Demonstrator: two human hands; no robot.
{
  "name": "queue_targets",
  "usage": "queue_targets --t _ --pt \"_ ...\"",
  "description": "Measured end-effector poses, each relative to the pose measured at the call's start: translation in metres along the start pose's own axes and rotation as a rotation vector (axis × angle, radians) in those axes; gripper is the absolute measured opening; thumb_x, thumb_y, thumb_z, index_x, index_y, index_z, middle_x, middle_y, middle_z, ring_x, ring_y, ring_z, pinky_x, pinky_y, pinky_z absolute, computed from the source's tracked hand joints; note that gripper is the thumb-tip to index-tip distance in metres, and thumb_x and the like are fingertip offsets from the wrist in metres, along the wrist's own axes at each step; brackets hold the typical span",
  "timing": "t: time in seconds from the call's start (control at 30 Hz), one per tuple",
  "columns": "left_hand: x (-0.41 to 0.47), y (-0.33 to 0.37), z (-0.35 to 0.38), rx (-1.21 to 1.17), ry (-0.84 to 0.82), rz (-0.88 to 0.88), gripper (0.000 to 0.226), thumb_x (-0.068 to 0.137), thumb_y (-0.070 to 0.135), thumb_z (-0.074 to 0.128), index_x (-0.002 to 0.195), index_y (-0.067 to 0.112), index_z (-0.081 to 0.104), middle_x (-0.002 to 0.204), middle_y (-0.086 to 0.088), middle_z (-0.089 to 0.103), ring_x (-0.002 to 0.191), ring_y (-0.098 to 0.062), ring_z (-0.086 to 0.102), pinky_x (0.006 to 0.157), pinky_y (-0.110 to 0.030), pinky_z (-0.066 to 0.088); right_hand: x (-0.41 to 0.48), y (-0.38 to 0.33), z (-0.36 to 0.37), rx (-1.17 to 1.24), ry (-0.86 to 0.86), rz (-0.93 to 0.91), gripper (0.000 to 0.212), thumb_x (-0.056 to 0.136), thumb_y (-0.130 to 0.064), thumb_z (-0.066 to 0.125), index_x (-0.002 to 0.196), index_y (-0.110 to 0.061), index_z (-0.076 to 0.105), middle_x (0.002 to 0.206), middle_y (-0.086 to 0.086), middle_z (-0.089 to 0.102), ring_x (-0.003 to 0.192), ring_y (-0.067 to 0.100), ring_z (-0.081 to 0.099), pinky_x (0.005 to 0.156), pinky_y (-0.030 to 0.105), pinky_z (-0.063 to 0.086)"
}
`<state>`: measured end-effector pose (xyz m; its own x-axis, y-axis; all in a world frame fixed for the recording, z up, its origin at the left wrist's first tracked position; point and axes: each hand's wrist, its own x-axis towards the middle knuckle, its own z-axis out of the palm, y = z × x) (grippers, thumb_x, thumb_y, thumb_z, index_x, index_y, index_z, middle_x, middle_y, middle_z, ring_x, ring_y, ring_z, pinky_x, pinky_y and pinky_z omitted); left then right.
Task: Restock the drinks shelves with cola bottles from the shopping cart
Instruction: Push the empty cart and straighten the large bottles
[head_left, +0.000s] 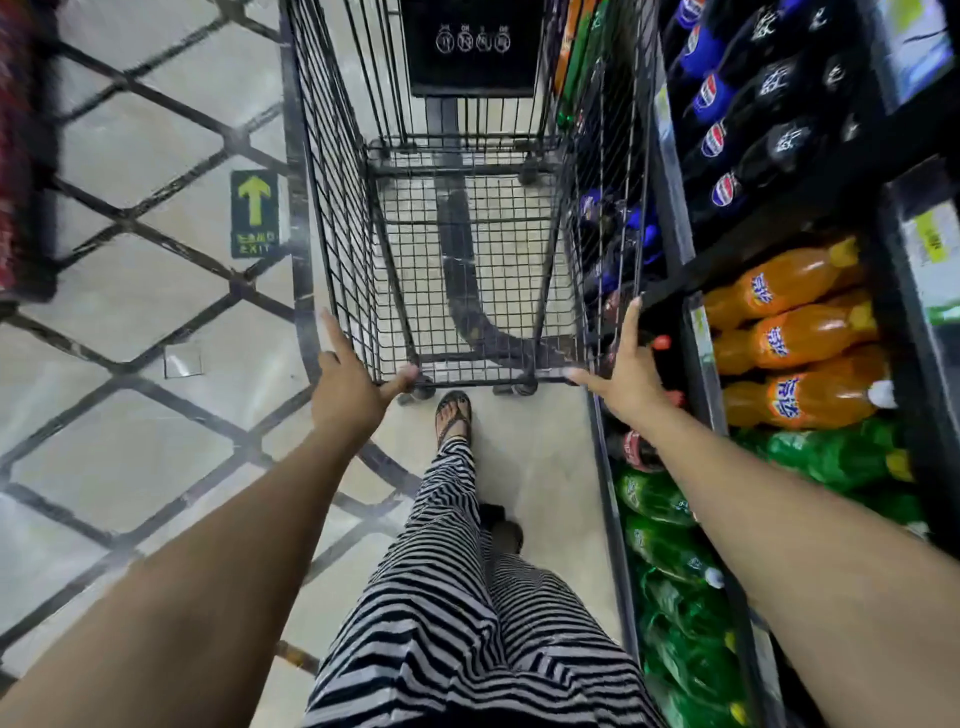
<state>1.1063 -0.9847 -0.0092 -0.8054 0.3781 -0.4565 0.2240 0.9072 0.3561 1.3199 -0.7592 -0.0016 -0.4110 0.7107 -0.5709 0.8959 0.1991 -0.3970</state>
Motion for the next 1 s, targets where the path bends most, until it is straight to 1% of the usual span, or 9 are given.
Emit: queue_targets --t 0.1,0.27,0.43,0.5,0.57,0.67,0.8,0.9,1.0 --pt "0.009 0.001 -0.002 -0.141 0.015 0.037 0.135 0.062 0.058 0.079 0.151 0.024 -0.016 0.140 -0.024 0.042 0.117 -0.041 0.053 0.088 -0.048 0.048 0.006 -0.001 -0.006 0.077 -0.025 -0.016 0.131 0.069 -0.046 0.079 0.142 -0.038 -0.030 0.144 0.027 0.036 0.128 0.038 0.042 0.102 0.045 0.037" --pt "0.029 0.001 -0.009 -0.304 0.007 0.048 0.140 0.051 0.048 0.089 0.150 0.035 -0.009 0.146 -0.016 0.042 0.125 -0.034 0.050 0.095 -0.049 0.049 0.032 -0.011 -0.012 0.093 -0.049 0.019 0.136 0.061 -0.042 0.085 0.139 -0.048 -0.026 0.143 0.021 0.043 0.126 0.034 0.044 0.100 0.040 0.038" --pt "0.065 0.019 -0.024 -0.329 0.015 0.056 0.132 0.058 0.044 0.089 0.150 0.031 -0.005 0.146 -0.011 0.044 0.130 -0.028 0.047 0.103 -0.045 0.044 0.064 -0.039 -0.023 0.153 -0.023 0.029 0.136 0.056 -0.045 0.085 0.135 -0.057 -0.025 0.121 0.012 0.057 0.110 0.029 0.053 0.091 0.039 0.045" --pt "0.088 0.028 -0.032 -0.365 0.009 0.063 0.131 0.057 0.045 0.089 0.150 0.033 -0.002 0.149 -0.005 0.042 0.132 -0.024 0.046 0.104 -0.045 0.044 0.082 -0.054 -0.030 0.181 -0.003 0.040 0.135 0.058 -0.042 0.085 0.133 -0.061 -0.026 0.142 0.018 0.044 0.124 0.034 0.049 0.098 0.047 0.045" --pt "0.112 0.038 -0.041 -0.363 0.013 0.055 0.129 0.054 0.054 0.086 0.149 0.037 0.000 0.152 -0.001 0.038 0.134 -0.021 0.045 0.104 -0.045 0.044 0.102 -0.070 -0.037 0.179 0.022 0.030 0.136 0.059 -0.042 0.085 0.134 -0.058 -0.028 0.149 0.021 0.035 0.129 0.038 0.044 0.101 0.051 0.042" --pt "0.150 0.055 -0.058 -0.336 0.017 0.050 0.133 0.049 0.068 0.079 0.150 0.036 -0.002 0.153 0.000 0.036 0.134 -0.022 0.045 0.102 -0.044 0.045 0.136 -0.095 -0.047 0.186 0.045 0.004 0.137 0.061 -0.041 0.085 0.138 -0.051 -0.028 0.149 0.022 0.034 0.132 0.038 0.040 0.105 0.049 0.038" --pt "0.205 0.080 -0.078 -0.210 0.028 0.042 0.137 0.047 0.078 0.072 0.150 0.032 -0.007 0.146 -0.007 0.047 0.117 -0.033 0.058 0.087 -0.042 0.051 0.187 -0.128 -0.065 0.178 0.064 -0.046 0.137 0.063 -0.037 0.086 0.142 -0.043 -0.026 0.152 0.018 0.031 0.134 0.035 0.039 0.107 0.044 0.034" --pt "0.244 0.099 -0.090 -0.170 0.041 0.028 0.136 0.052 0.075 0.073 0.150 0.032 -0.011 0.139 -0.015 0.053 0.108 -0.038 0.062 0.080 -0.043 0.053 0.228 -0.154 -0.080 0.154 0.060 -0.087 0.138 0.061 -0.040 0.086 0.145 -0.037 -0.024 0.152 0.019 0.032 0.130 0.035 0.043 0.102 0.040 0.037" --pt "0.284 0.124 -0.104 -0.172 0.061 0.023 0.133 0.055 0.069 0.076 0.149 0.032 -0.009 0.142 -0.014 0.050 0.114 -0.037 0.059 0.083 -0.044 0.052 0.270 -0.180 -0.098 0.139 0.039 -0.118 0.139 0.060 -0.044 0.085 0.146 -0.033 -0.023 0.154 0.017 0.028 0.128 0.036 0.044 0.097 0.040 0.040"
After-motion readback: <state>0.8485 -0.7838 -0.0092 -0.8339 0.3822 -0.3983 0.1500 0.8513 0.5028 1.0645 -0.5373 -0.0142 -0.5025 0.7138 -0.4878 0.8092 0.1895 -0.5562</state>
